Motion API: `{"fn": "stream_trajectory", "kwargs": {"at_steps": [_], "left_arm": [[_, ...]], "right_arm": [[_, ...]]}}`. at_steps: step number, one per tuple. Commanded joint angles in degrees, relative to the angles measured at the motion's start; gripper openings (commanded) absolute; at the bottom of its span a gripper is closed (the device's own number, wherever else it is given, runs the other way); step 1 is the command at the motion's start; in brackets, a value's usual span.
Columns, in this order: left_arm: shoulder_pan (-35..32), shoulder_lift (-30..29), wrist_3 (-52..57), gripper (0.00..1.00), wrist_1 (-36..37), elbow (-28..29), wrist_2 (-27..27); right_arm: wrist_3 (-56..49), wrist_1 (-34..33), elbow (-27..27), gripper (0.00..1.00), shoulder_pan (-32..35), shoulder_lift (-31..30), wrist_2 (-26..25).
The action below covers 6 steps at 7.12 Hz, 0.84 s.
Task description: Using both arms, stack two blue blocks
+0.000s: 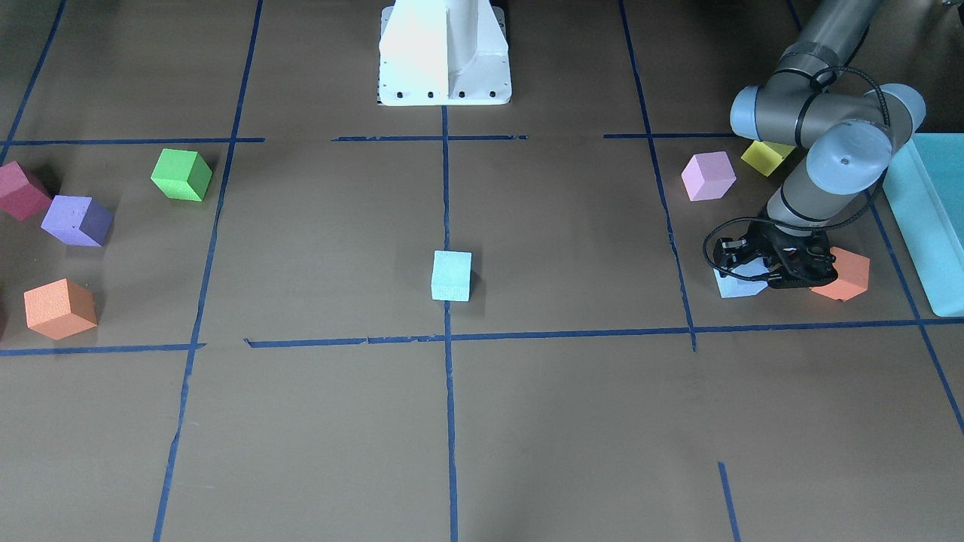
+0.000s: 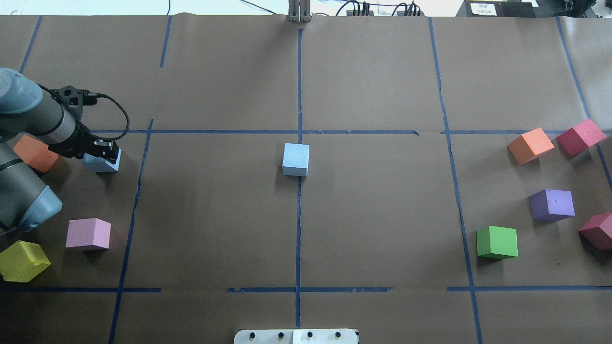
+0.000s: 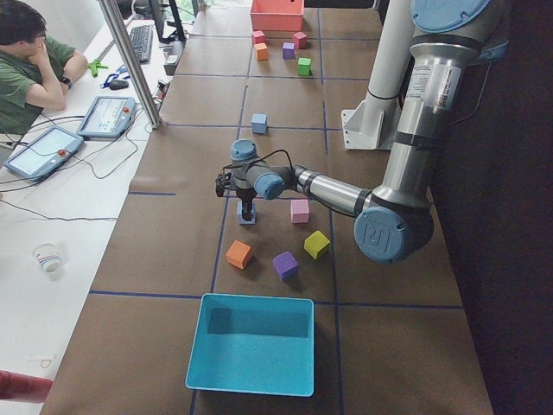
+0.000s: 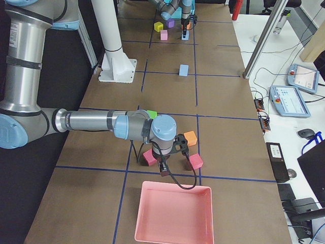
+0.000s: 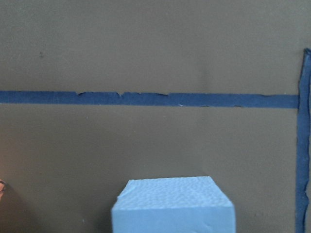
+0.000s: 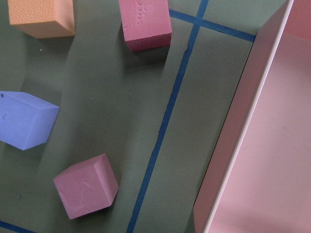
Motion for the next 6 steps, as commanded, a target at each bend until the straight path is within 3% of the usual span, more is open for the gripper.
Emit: {"fn": "stream_trajectory", "kwargs": {"at_steps": [1, 2, 4, 6], "left_arm": [[0.03, -3.11, -0.43, 0.31, 0.98, -2.07, 0.08], [0.03, -6.18, -0.43, 0.31, 3.94, -3.13, 0.08], [2.55, -19.32, -0.61, 0.32, 17.79, -3.32, 0.08], [9.22, -29.97, -5.06, 0.33, 20.67, -1.48, 1.64]], "right_arm": [[0.03, 0.0, 0.0, 1.0, 0.0, 0.0, 0.0], [0.03, 0.0, 0.0, 1.0, 0.0, 0.0, 0.0], [0.03, 0.0, 0.0, 1.0, 0.0, -0.09, 0.0], [0.12, 0.0, 0.09, 1.0, 0.0, -0.09, 0.0]]}}
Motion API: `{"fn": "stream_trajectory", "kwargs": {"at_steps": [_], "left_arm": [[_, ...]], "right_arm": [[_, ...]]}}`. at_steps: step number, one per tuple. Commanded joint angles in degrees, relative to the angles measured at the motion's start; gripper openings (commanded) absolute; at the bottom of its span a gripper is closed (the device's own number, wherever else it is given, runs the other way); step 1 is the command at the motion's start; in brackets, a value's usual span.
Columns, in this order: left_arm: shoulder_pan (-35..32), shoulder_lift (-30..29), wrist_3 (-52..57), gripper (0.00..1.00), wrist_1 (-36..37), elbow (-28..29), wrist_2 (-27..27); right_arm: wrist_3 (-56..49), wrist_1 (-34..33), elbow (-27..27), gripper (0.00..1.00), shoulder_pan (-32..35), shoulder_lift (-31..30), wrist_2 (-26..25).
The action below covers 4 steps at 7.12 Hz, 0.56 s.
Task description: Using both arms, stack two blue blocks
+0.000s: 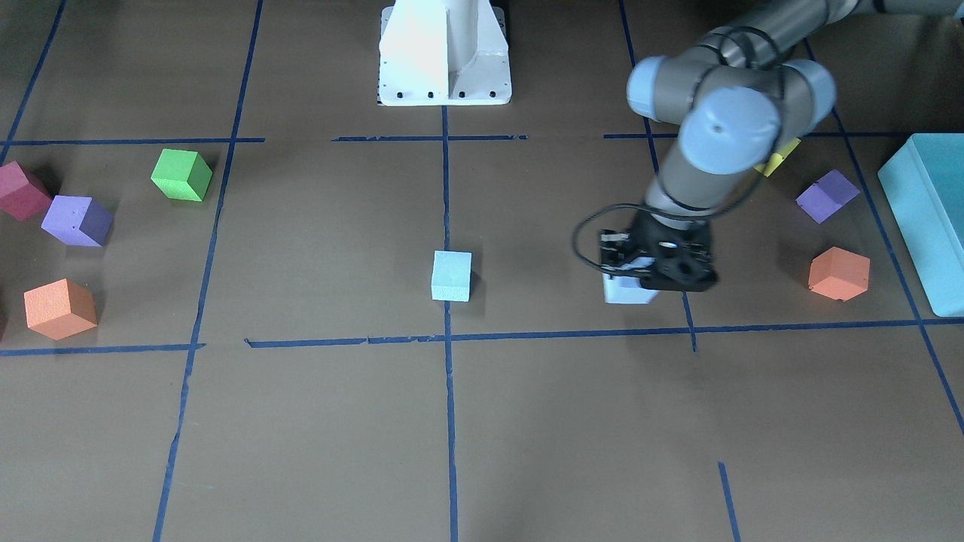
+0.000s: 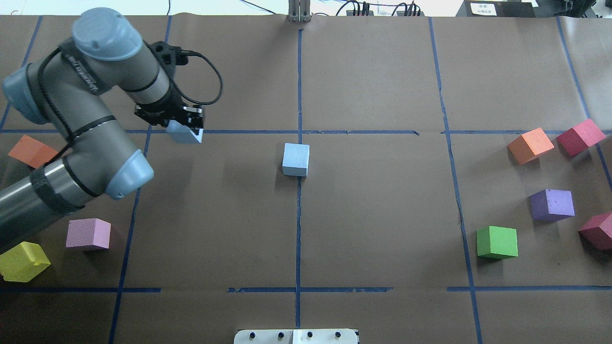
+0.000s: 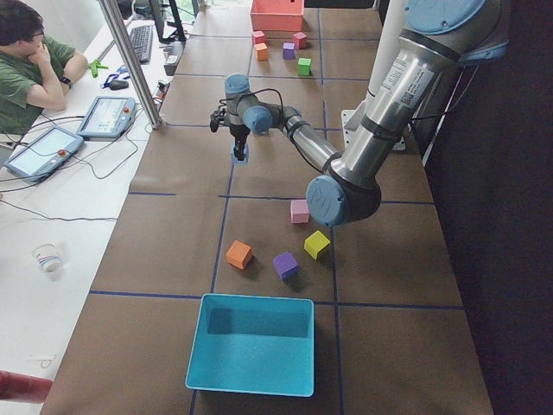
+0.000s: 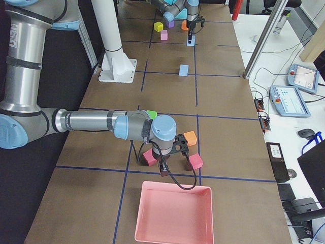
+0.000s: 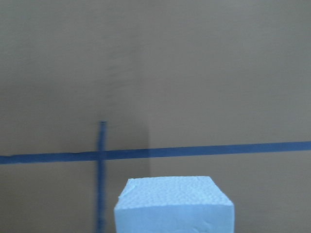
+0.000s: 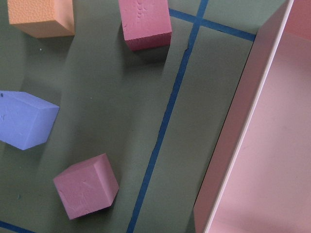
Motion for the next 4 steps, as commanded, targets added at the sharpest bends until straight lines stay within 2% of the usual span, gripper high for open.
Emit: {"fn": "stream_trajectory", "kwargs": {"at_steps": [1, 3, 4], "left_arm": [[6.51, -11.46, -3.49, 0.33, 2.23, 4.1, 4.52], [10.13, -20.34, -4.55, 0.33, 2.23, 13.4, 8.4], [11.71, -21.52, -4.55, 0.33, 2.14, 15.28, 8.94]], "right_arm": [[0.07, 0.0, 0.03, 1.0, 0.0, 0.05, 0.0], [0.07, 0.0, 0.03, 1.0, 0.0, 0.05, 0.0], [0.07, 0.0, 0.12, 1.0, 0.0, 0.05, 0.0]]}}
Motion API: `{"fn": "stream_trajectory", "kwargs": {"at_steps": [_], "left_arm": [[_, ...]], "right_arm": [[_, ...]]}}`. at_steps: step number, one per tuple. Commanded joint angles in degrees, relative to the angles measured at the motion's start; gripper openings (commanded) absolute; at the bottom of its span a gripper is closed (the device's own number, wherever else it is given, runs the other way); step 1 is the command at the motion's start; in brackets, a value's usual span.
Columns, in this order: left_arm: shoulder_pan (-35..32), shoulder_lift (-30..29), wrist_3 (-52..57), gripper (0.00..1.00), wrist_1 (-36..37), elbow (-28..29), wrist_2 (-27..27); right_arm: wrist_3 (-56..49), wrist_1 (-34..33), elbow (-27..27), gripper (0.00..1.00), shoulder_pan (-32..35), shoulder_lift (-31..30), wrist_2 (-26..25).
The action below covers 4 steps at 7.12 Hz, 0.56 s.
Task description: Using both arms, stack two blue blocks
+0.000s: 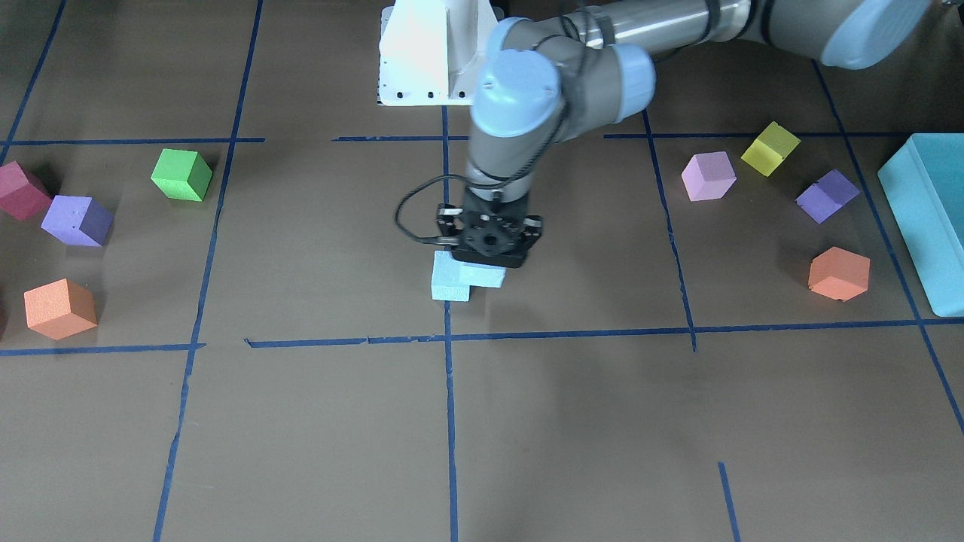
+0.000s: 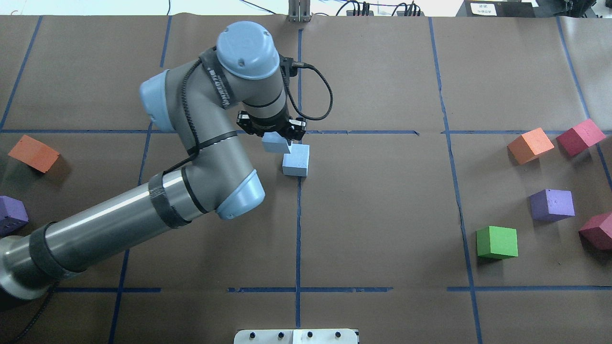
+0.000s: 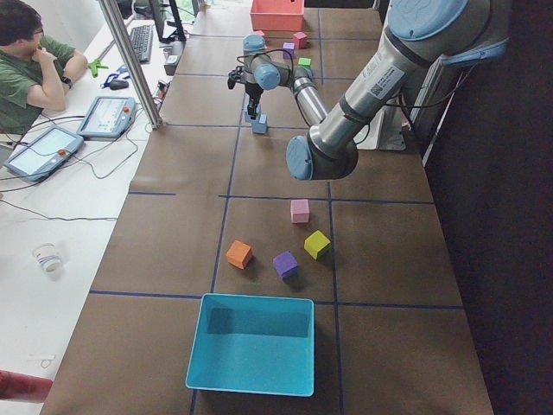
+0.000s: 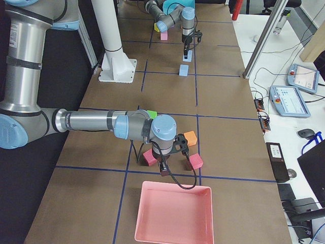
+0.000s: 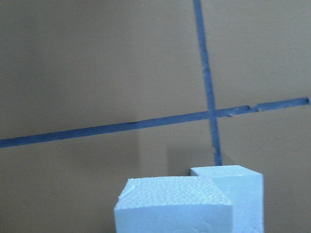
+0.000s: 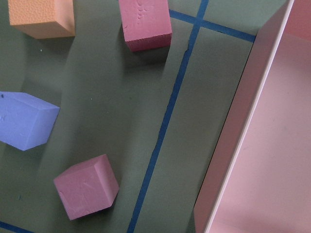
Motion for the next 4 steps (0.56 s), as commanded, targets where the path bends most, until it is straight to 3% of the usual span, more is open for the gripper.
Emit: {"fn": "stream_trajectory", "kwargs": {"at_steps": [1, 4], "left_arm": [[2.7, -3.16, 0.06, 0.33, -0.03, 3.79, 1.65], [2.97, -2.72, 0.77, 0.32, -0.03, 3.97, 1.74]], "right_arm": [[0.0, 0.0, -0.04, 1.0, 0.0, 0.01, 0.0], [0.0, 0.0, 0.05, 1.0, 0.0, 0.01, 0.0]]}}
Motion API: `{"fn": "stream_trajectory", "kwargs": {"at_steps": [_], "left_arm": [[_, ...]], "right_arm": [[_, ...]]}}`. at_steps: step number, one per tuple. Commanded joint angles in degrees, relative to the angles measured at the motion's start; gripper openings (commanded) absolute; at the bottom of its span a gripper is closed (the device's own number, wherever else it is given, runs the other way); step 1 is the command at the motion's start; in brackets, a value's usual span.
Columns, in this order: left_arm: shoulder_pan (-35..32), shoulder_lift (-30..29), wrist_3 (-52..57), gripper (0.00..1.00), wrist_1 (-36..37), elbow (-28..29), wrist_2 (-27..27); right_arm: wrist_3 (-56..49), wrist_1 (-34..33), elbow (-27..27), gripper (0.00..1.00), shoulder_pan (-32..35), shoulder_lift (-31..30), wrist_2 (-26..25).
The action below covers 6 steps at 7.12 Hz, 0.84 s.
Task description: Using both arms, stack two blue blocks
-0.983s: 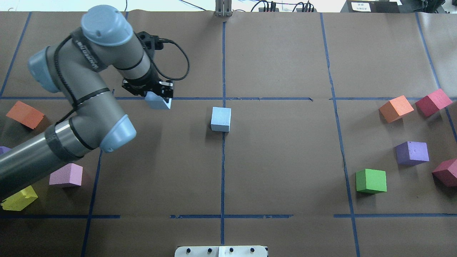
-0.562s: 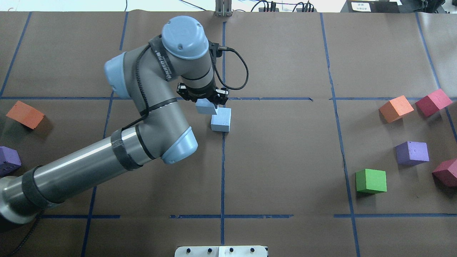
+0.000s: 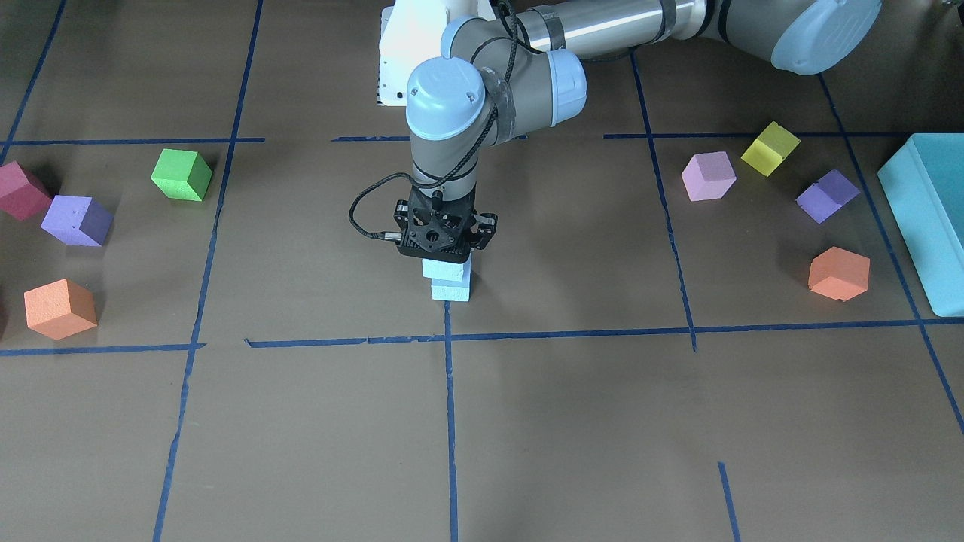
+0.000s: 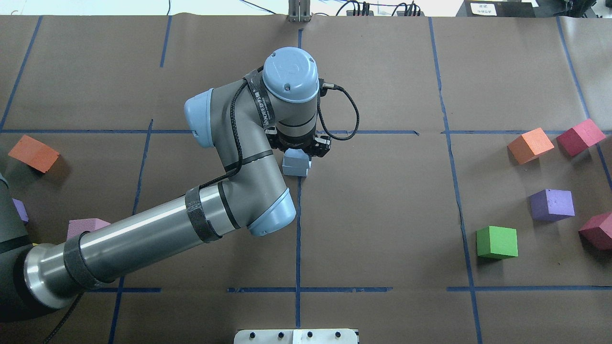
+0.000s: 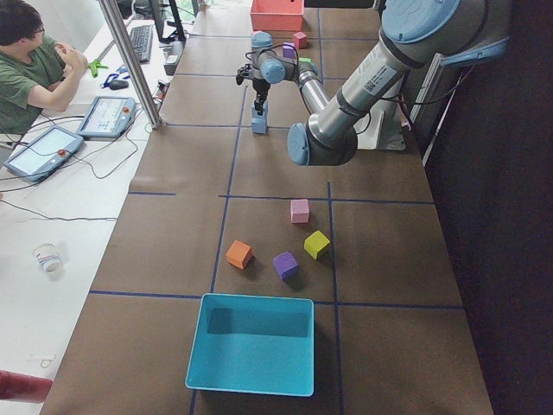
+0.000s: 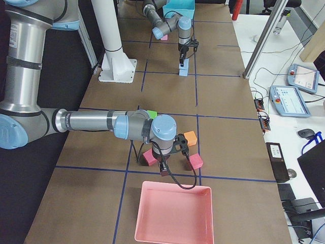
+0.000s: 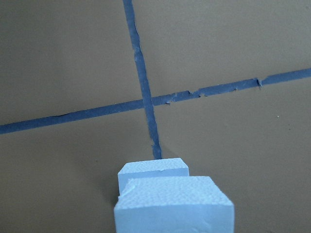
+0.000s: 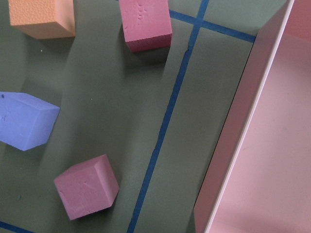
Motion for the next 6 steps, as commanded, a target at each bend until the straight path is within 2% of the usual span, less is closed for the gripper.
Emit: {"fn": "stream_trajectory", "kwargs": {"at_steps": [1, 5, 6], "left_arm": [[0.03, -0.09, 0.14, 0.32, 0.0, 0.82, 0.04], [-0.06, -0.09, 0.14, 0.32, 0.0, 1.53, 0.04], [-0.06, -0.09, 0.14, 0.41, 0.0, 1.53, -0.04]], "right_arm": [[0.0, 0.0, 0.01, 1.0, 0.0, 0.0, 0.0], [0.0, 0.0, -0.08, 1.0, 0.0, 0.0, 0.0], [0.0, 0.0, 0.01, 1.0, 0.0, 0.0, 0.0]]}}
